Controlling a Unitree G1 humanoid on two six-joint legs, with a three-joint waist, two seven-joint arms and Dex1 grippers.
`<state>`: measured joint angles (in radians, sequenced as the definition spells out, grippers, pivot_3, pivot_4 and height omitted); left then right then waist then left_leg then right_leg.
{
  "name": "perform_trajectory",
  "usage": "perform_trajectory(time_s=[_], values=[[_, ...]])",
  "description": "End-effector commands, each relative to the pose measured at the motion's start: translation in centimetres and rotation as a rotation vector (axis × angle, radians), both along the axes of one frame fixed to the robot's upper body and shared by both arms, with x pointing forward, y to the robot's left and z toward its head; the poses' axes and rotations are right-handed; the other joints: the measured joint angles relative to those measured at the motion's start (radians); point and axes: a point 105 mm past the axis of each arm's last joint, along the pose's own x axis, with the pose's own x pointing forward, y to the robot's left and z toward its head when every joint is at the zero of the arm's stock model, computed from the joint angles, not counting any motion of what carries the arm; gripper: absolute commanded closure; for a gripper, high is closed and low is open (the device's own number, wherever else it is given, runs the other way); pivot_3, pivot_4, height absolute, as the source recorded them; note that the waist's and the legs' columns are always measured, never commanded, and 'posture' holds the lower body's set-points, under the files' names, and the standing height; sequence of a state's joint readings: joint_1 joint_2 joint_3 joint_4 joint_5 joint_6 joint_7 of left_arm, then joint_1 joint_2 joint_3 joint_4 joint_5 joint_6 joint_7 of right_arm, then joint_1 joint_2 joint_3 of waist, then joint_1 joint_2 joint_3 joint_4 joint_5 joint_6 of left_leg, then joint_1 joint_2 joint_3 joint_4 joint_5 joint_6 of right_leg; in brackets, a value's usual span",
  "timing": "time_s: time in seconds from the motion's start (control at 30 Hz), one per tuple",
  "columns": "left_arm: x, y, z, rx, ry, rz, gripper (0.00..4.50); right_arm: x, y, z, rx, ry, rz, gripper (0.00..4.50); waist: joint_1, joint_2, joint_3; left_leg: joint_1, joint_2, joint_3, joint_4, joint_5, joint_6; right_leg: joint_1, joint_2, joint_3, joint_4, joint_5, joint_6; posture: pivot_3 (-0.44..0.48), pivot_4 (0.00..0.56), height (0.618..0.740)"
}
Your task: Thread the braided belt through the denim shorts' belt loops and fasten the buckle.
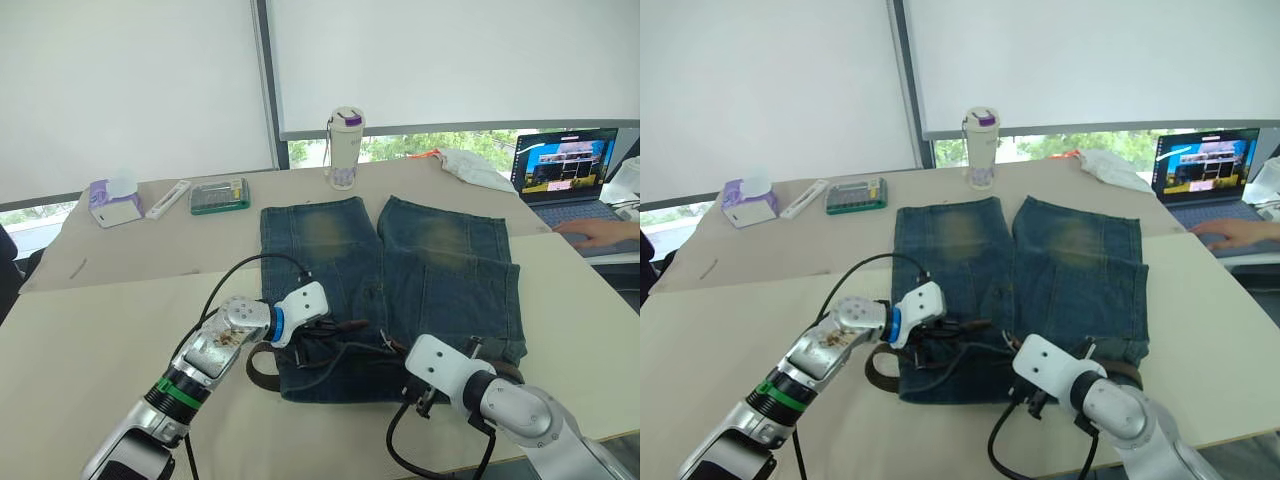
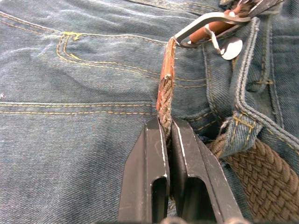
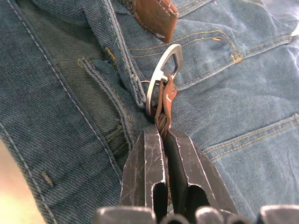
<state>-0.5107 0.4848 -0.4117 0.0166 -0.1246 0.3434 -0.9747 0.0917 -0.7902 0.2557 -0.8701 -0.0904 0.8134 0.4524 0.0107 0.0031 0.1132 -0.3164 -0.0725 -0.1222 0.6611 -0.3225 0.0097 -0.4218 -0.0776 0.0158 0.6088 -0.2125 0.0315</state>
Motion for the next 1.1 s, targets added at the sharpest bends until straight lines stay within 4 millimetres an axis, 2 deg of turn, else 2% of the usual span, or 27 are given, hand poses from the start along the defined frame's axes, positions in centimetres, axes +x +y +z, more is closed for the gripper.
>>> perform_trajectory(time_s=[0.03, 0.13, 0.33, 0.57, 0.67, 0.77, 0.87, 1.0, 1.1], values=[[-0.7, -0.4, 0.6, -0.022, -0.005, -0.046, 4.5, 0.6, 0.2, 1.2, 0.052, -0.04, -0.011, 4.49, 0.001, 0.0, 0.0, 0.0, 0.0, 0.0, 0.0, 0.0, 0.0, 0.0, 0.0, 0.0, 0.0, 0.0, 0.0, 0.0, 0.15, 0.74], [-0.9, -2.4, 0.9, -0.049, -0.026, -0.073, 4.5, 0.6, 0.2, 1.4, 0.048, -0.046, -0.002, 4.49, 0.005, 0.0, 0.0, 0.0, 0.0, 0.0, 0.0, 0.0, 0.0, 0.0, 0.0, 0.0, 0.0, 0.0, 0.0, 0.0, 0.15, 0.74], [-0.6, -5.0, 1.9, -0.097, -0.057, -0.112, 4.5, 0.0, 1.0, 1.7, 0.026, -0.059, 0.064, 4.49, 0.006, 0.0, 0.0, -0.001, -0.001, 0.0, 0.001, 0.0, 0.0, 0.0, 0.0, 0.0, 0.0, 0.0, 0.0, 0.0, 0.15, 0.74], [0.1, -5.3, 3.1, -0.125, -0.079, -0.144, 4.5, -0.5, 1.3, 1.7, 0.006, -0.064, 0.104, 4.49, 0.002, 0.0, 0.0, -0.001, -0.001, 0.0, 0.001, 0.0, 0.0, 0.0, 0.0, 0.0, 0.0, 0.0, 0.0, 0.0, 0.15, 0.74], [-0.7, -5.8, 3.0, -0.114, -0.079, -0.208, 4.5, -0.3, 1.3, 1.5, -0.018, -0.07, 0.112, 4.49, 0.003, 0.0, 0.0, -0.001, -0.001, 0.0, 0.001, 0.0, 0.0, 0.0, 0.0, 0.0, 0.0, 0.0, 0.0, 0.0, 0.15, 0.74], [-1.2, -5.4, 1.8, -0.052, -0.023, -0.236, 4.5, -0.2, 0.7, 0.3, -0.041, -0.036, 0.081, 4.49, 0.003, 0.0, 0.0, -0.001, -0.001, 0.0, 0.001, 0.0, 0.0, 0.0, 0.0, 0.0, 0.0, 0.0, 0.0, 0.0, 0.15, 0.74], [-0.5, -4.3, 1.0, -0.014, -0.057, -0.21, 4.5, -0.4, 0.5, -0.4, -0.037, -0.011, 0.067, 4.49, 0.003, 0.0, 0.0, -0.001, -0.001, 0.0, 0.001, 0.0, 0.0, 0.001, -0.001, 0.0, 0.0, 0.0, 0.0, 0.0, 0.15, 0.74], [0.6, -3.3, 1.9, -0.085, -0.024, -0.121, 4.5, -0.7, 0.7, -0.8, 0.017, 0.021, 0.046, 4.49, 0.002, 0.0, -0.001, 0.0, 0.0, 0.0, 0.001, 0.0, 0.0, 0.0, 0.0, 0.0, 0.0, 0.0, 0.0, 0.0, 0.15, 0.74], [1.1, -2.1, 2.6, -0.108, -0.003, -0.066, 4.5, -1.0, 0.4, -1.4, -0.021, 0.035, 0.059, 4.49, 0.001, 0.0, -0.001, 0.0, 0.0, 0.0, 0.001, 0.0, 0.0, 0.001, 0.0, 0.0, 0.001, 0.0, 0.0, 0.0, 0.15, 0.74]])
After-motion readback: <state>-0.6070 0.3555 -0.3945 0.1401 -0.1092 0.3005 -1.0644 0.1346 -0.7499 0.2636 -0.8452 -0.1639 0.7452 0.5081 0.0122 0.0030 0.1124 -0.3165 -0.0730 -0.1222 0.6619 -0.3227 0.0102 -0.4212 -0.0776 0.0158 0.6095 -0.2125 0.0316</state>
